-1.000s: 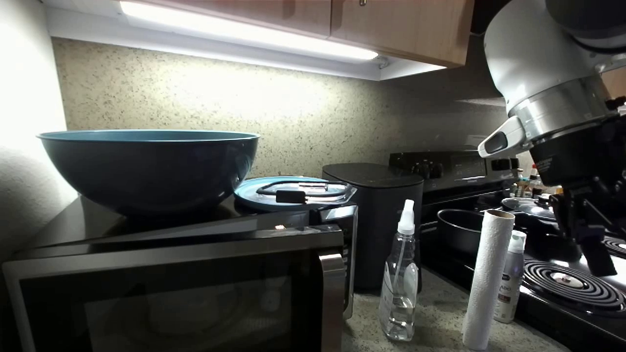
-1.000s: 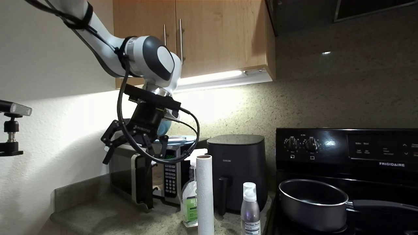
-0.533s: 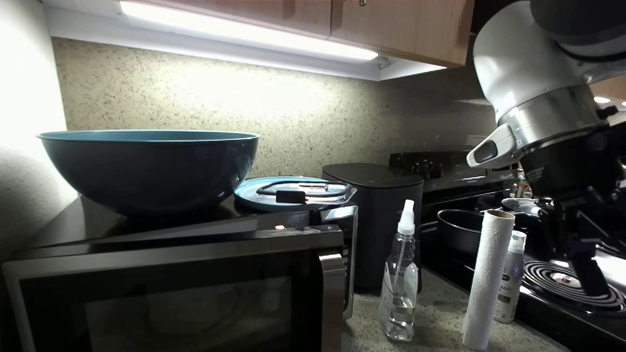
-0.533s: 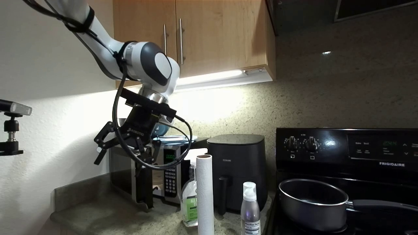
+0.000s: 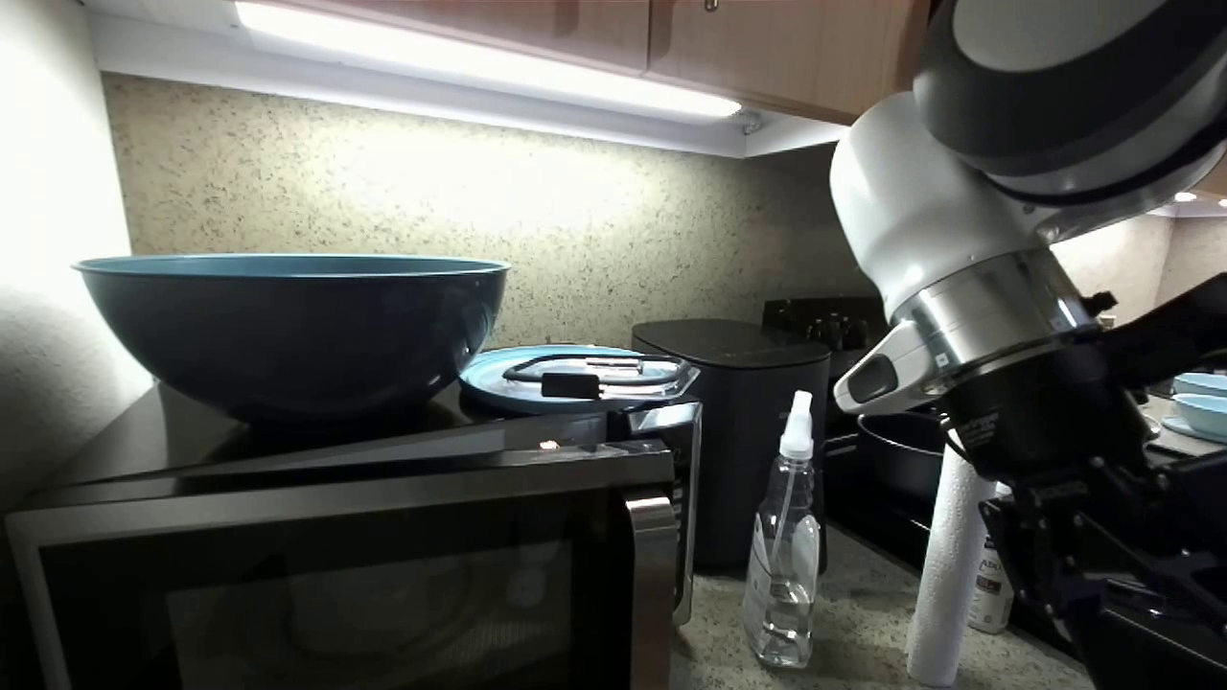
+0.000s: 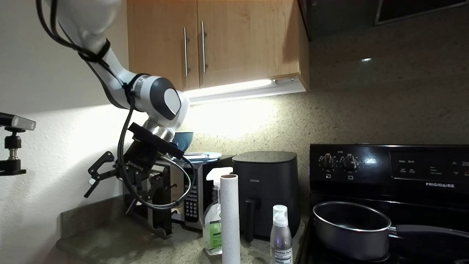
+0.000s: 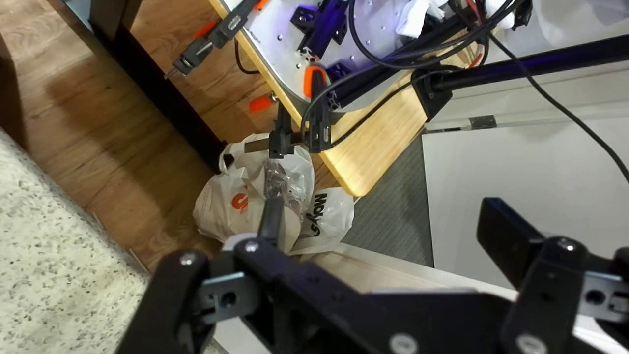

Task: Close the microwave door

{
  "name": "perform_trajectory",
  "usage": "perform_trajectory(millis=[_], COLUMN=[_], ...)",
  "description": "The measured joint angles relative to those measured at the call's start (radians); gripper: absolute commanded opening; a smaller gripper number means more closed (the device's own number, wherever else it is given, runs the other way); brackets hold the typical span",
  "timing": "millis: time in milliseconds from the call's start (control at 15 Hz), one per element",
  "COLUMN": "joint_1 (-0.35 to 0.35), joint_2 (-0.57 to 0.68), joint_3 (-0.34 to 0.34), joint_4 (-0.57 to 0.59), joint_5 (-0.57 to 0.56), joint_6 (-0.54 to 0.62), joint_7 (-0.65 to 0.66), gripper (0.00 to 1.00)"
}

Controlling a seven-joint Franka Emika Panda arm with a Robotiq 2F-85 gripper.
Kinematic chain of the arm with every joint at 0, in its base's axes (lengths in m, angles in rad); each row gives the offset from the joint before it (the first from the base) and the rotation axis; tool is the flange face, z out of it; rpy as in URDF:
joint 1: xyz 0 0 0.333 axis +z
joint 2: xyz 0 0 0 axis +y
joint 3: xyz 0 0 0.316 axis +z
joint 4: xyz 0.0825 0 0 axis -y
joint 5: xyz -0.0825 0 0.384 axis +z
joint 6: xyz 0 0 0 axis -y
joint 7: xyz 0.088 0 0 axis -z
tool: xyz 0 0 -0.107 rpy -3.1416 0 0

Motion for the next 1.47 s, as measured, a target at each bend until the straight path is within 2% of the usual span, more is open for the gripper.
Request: perform_trajectory(millis=[333,800,1200,1467], joint_1=[-0.005,0.027,0.030,0.030], joint_2=[0.025,0.061,0.080,0.080], joint_3=[0.010,0.102,0.106,0.112], joint_4=[0.013,0.064,0.080,0.081], joint_5=[0.000,0.181,0.186,0.185], joint_6=[0.014,0.393,0.417,0.480], joint_7=[-0.003,-0.029,-0.029,-0.029], gripper=[1.00,1.00,1.00,1.00])
